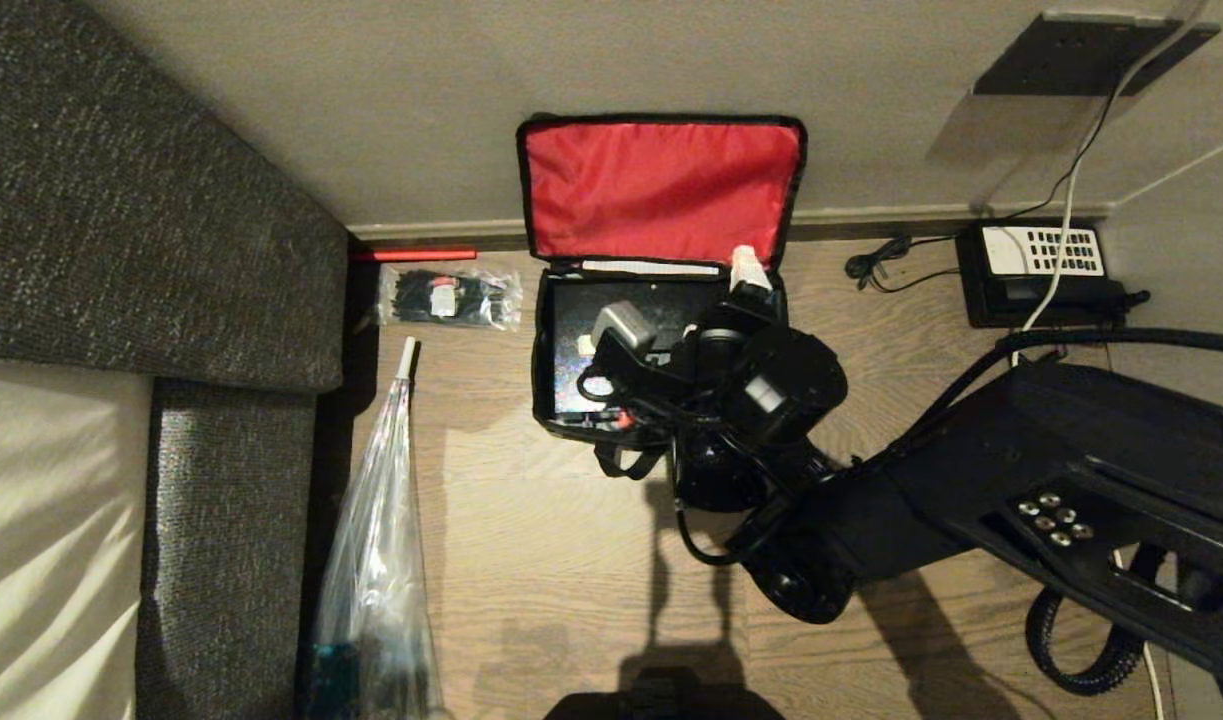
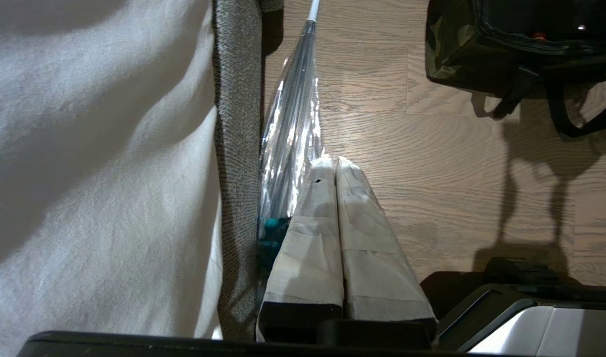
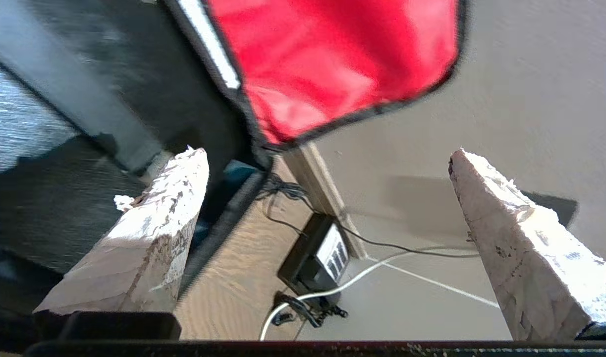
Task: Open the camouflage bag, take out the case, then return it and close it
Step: Grip the handle
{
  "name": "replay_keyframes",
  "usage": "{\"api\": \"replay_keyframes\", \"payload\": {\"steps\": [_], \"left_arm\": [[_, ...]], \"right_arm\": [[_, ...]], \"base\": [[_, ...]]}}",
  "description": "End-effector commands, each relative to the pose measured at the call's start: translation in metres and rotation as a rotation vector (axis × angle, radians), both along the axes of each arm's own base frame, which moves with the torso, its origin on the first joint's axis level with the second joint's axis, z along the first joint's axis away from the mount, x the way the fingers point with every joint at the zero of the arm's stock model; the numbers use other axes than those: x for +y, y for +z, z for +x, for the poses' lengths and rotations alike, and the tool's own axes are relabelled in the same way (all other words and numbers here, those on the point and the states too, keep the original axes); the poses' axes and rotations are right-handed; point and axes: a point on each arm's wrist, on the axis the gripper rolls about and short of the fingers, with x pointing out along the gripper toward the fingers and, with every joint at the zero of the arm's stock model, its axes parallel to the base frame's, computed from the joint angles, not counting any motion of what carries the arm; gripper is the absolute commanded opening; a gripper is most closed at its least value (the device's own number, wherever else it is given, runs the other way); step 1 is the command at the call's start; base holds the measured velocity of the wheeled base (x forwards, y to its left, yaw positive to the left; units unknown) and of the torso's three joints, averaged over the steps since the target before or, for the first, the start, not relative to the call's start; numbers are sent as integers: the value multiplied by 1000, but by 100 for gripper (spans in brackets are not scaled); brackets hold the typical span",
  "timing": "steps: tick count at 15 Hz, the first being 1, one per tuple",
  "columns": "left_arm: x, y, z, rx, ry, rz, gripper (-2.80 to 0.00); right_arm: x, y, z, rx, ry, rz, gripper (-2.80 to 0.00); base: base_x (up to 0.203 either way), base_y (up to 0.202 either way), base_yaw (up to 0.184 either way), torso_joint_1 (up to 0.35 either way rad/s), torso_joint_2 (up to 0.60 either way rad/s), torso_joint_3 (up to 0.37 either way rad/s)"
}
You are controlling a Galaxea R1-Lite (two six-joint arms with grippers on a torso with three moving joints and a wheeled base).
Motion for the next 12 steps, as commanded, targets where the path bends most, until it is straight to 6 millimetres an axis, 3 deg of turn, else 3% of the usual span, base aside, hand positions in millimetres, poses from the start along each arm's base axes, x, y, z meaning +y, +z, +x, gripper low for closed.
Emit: {"api": "replay_keyframes", "payload": {"steps": [1,9,12], "left_arm": [[0,0,0,0,2,-1,-280],[0,-1,0,4,0,-1,-280],[0,-1,0,4,0,-6,-280]], "right_arm": [[-9,24,-11,-36,-2,34,0],[-5,22,-15,-35,12,33,0],[-4,18,-14,-29,12,28,0]], "base": [[0,0,0,0,0,0],[0,0,0,0,0,0],[-144,65,0,3,1,0]]}}
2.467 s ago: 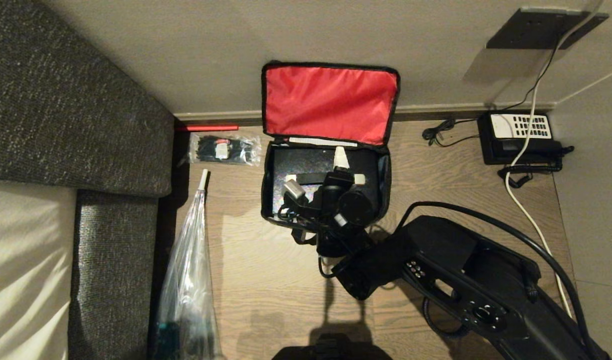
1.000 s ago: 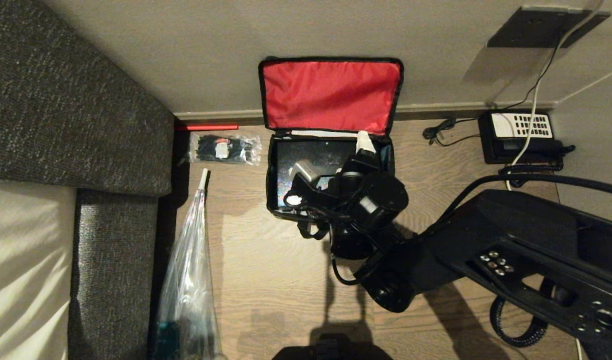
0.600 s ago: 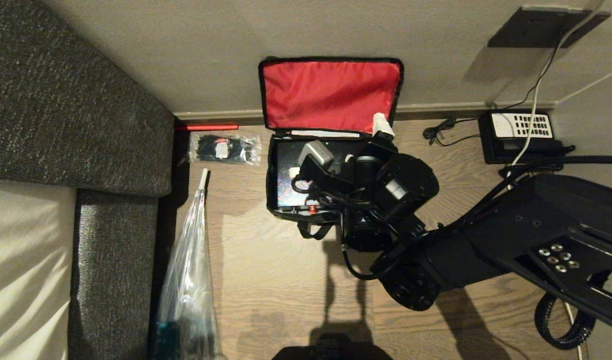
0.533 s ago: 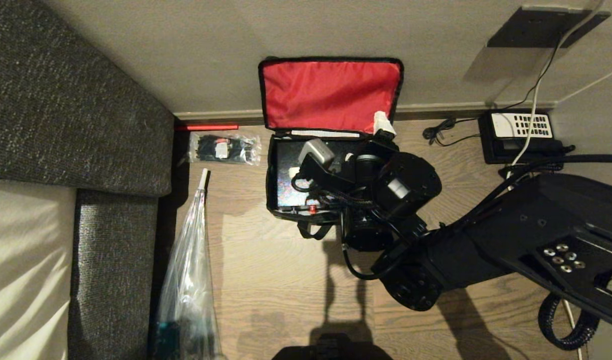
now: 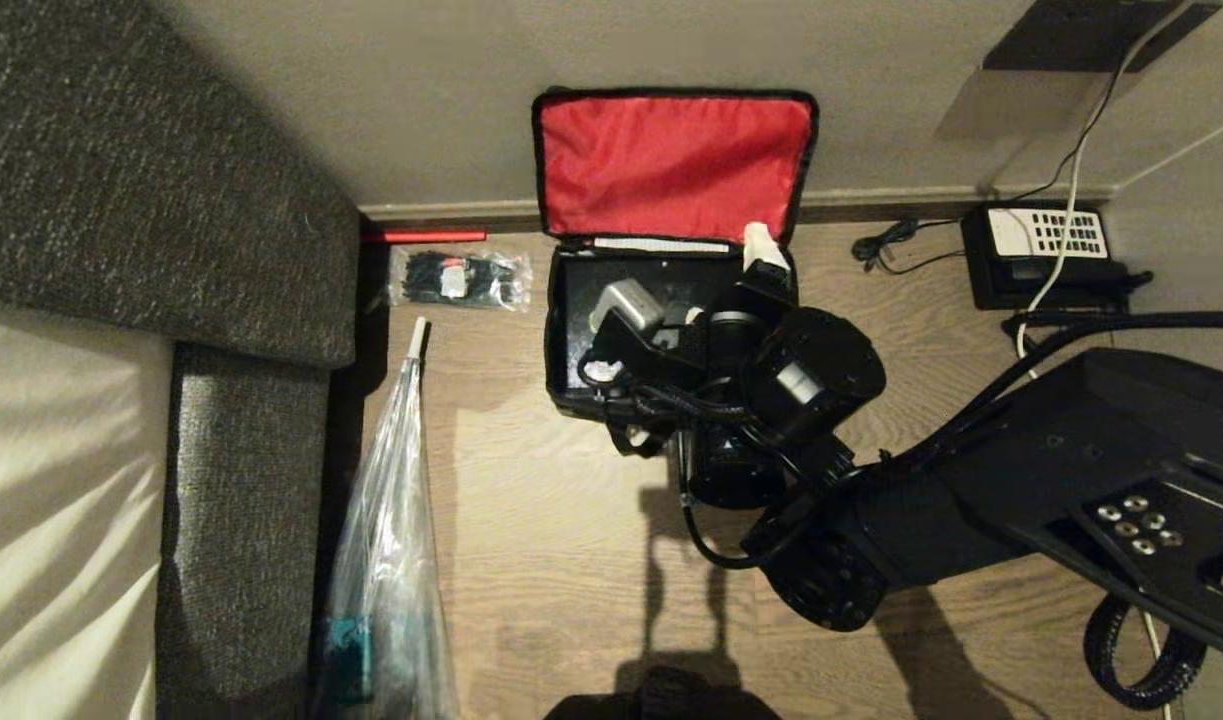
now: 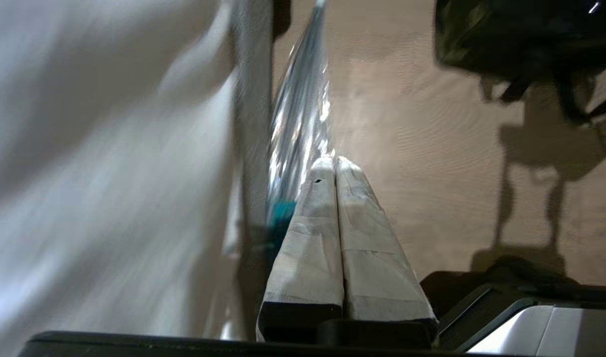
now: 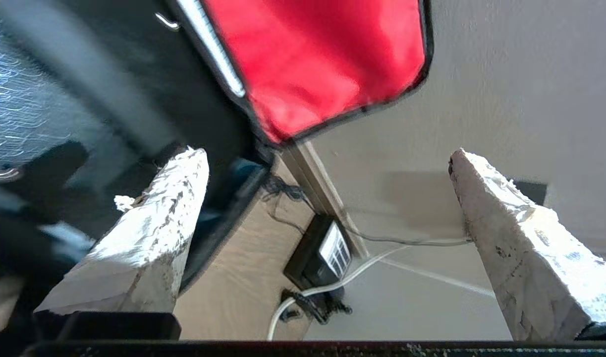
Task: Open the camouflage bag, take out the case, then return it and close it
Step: Grip the handle
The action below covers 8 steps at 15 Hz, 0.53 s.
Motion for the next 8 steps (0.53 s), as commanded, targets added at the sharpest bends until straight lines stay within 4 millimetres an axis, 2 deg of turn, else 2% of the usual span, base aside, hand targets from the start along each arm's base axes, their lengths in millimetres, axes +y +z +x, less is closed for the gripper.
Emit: {"api": "replay_keyframes", "payload": {"steps": [1,3,4,8], "left_arm": [[0,0,0,-2,2,5,-280],[0,0,0,-4,2,10,-280],[0,1,0,-5,3,10,-280],[0,1,0,-5,4,7,-280]], "right_arm": [[-1,-1,1,0,-11,-3,0],[-1,-1,1,0,-10,-2,0],[0,-1,1,0,-9,-2,0],[1,-6,3,7,-10,-10,0]], "base": [[-196,24,7,6,2,2],[-175,4,-4,0,4,1],[-67,0,0,0,4,0],[0,0,0,0,0,0]]}}
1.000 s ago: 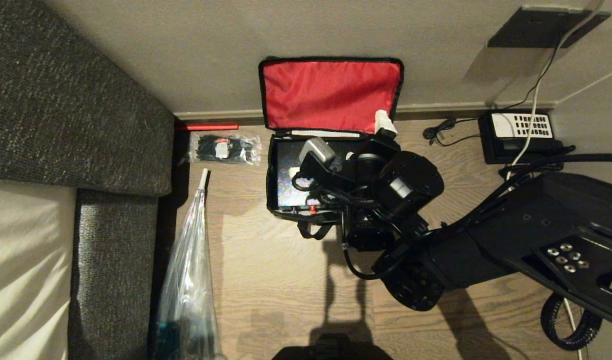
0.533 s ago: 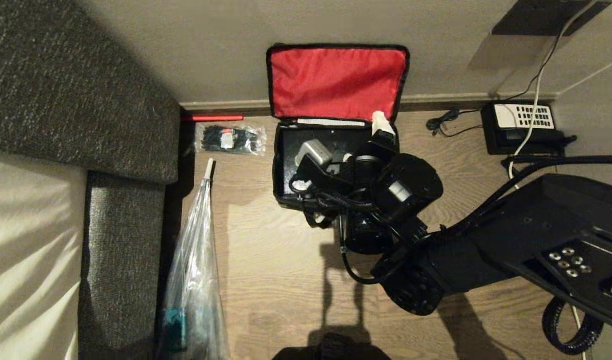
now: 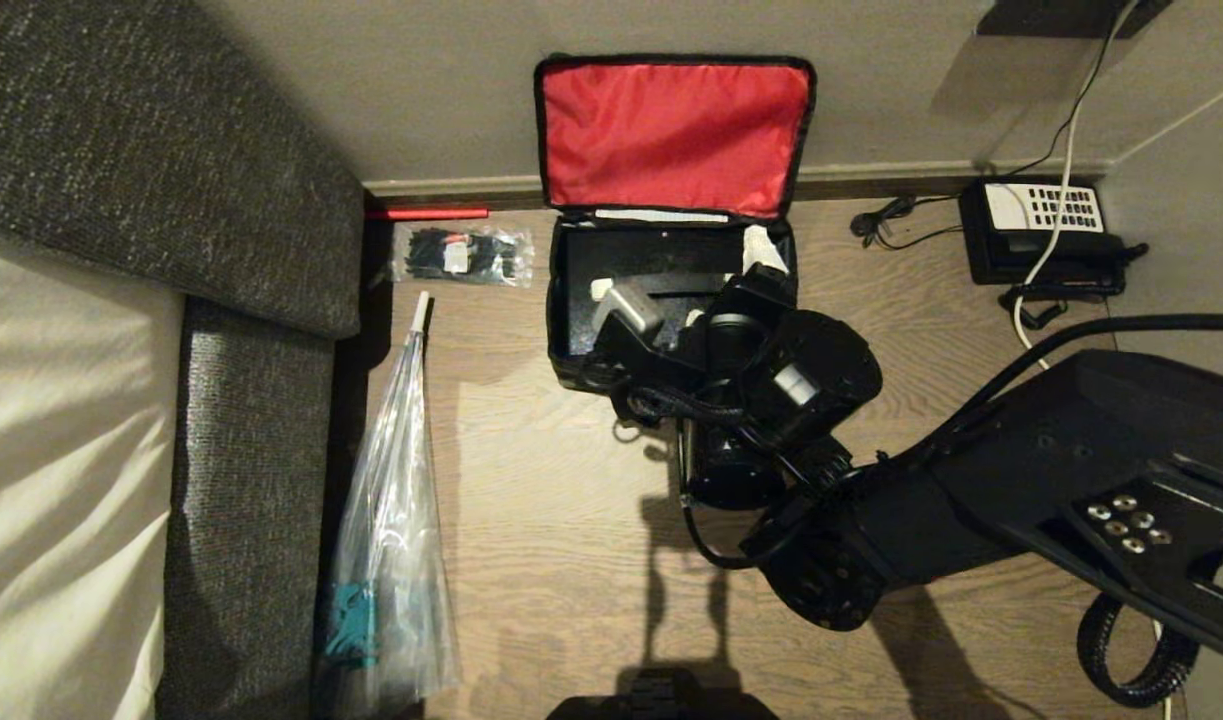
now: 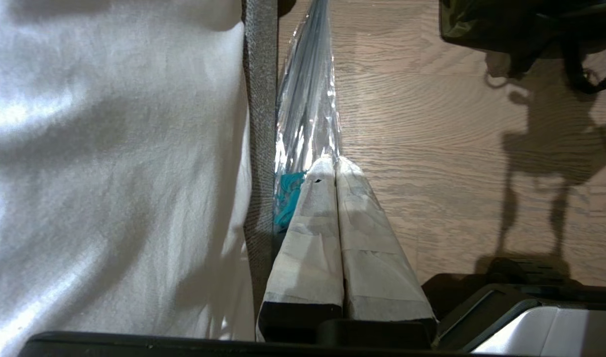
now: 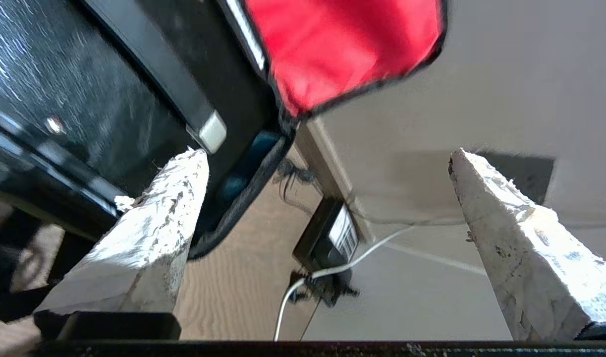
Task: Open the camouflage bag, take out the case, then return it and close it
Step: Grip the handle
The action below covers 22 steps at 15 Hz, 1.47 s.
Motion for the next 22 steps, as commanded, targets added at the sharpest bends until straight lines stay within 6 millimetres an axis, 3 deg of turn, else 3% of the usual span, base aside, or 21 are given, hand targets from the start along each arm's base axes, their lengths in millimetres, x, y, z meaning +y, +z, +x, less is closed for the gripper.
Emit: {"api": "replay_keyframes", "payload": {"steps": [1,8,12,17,22], "left_arm": [[0,0,0,1,0,0,-280],[0,0,0,1,0,-1,-280],[0,0,0,1,0,-1,-280],[0,0,0,1,0,-1,-280],[0,0,0,1,0,0,-280]], "right_arm": [[1,-4,2,5,-9,-8,0],[15,-40,16,41,14,-72,0],[26,-66,49,-3,57,-111,0],[7,-56,102,-153,31,-118,0],[5,-73,112,-136,11,-164,0]], "base": [[0,0,0,0,0,0],[0,0,0,0,0,0],[0,0,0,0,0,0],[0,0,0,0,0,0],[0,0,0,0,0,0]]}}
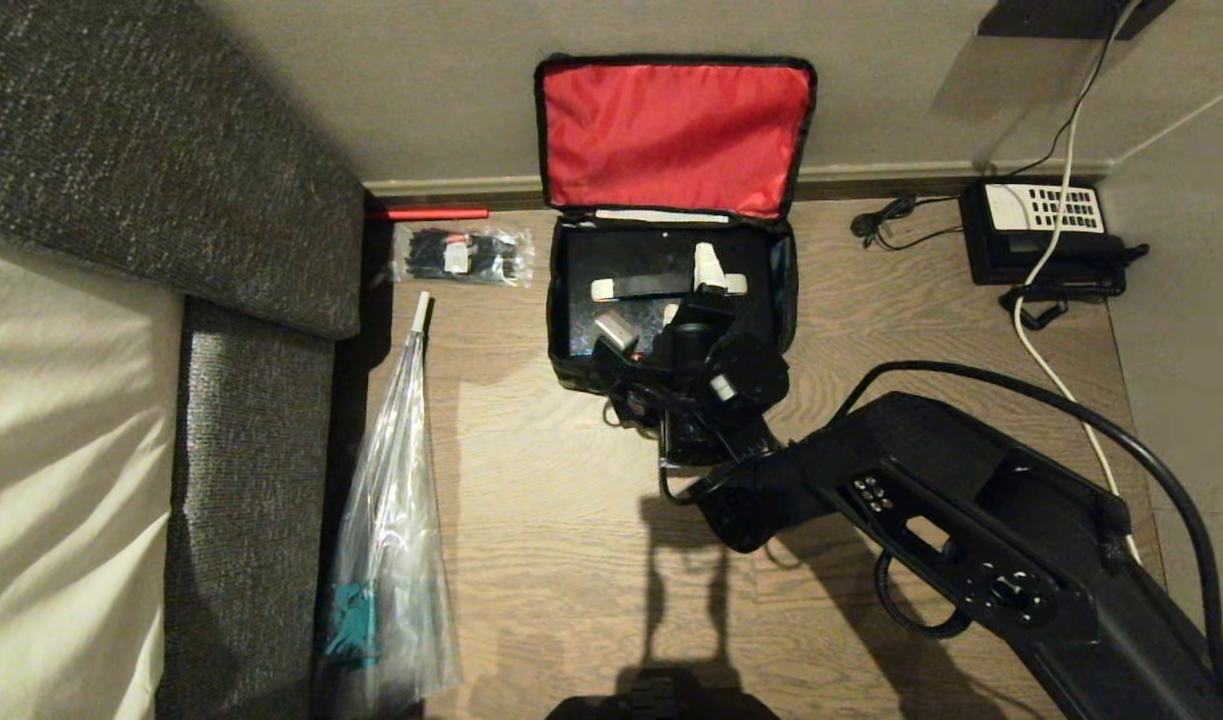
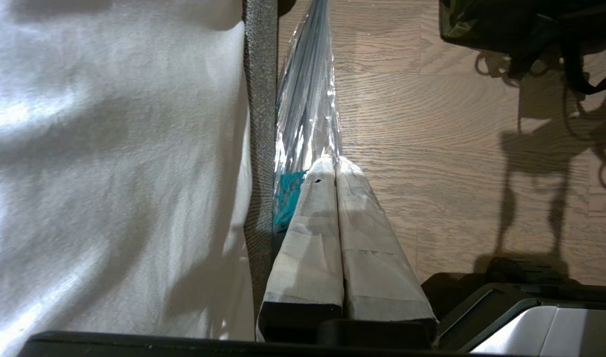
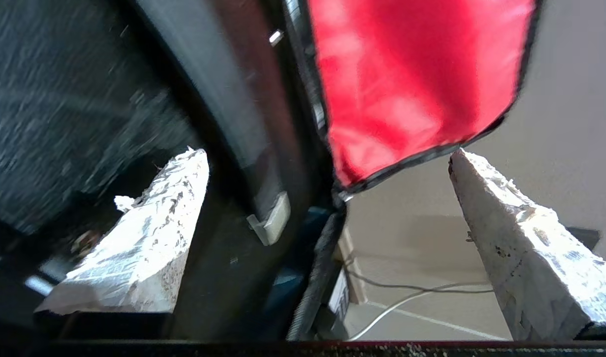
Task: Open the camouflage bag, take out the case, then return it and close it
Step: Grip the handle
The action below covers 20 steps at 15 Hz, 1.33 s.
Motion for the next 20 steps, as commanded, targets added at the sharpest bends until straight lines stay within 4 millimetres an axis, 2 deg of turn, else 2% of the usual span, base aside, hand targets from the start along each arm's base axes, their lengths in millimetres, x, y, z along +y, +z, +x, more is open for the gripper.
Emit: {"api": "replay_keyframes", "payload": {"steps": [1,5,8,10,16,20], "left_arm": [[0,0,0,0,1,-1,-280],[0,0,0,0,1,-1,-280],[0,0,0,0,1,-1,-280],[0,0,0,0,1,-1,-280],[0,0,0,0,1,-1,-280],[0,0,0,0,1,-1,-280]], "right_arm": [[2,-8,4,-3,-10,-4,0],[3,-9,5,-8,-12,-5,0],[2,3,4,-31,-17,5,0],[3,4,5,-44,-18,15,0],[5,-6,13,-48,-27,20,0],[5,-4,13,-40,-39,33,0]], "base": [[0,0,0,0,0,0],[0,0,0,0,0,0],[0,0,0,0,0,0],[0,0,0,0,0,0],[0,0,0,0,0,0],[0,0,0,0,0,0]]}}
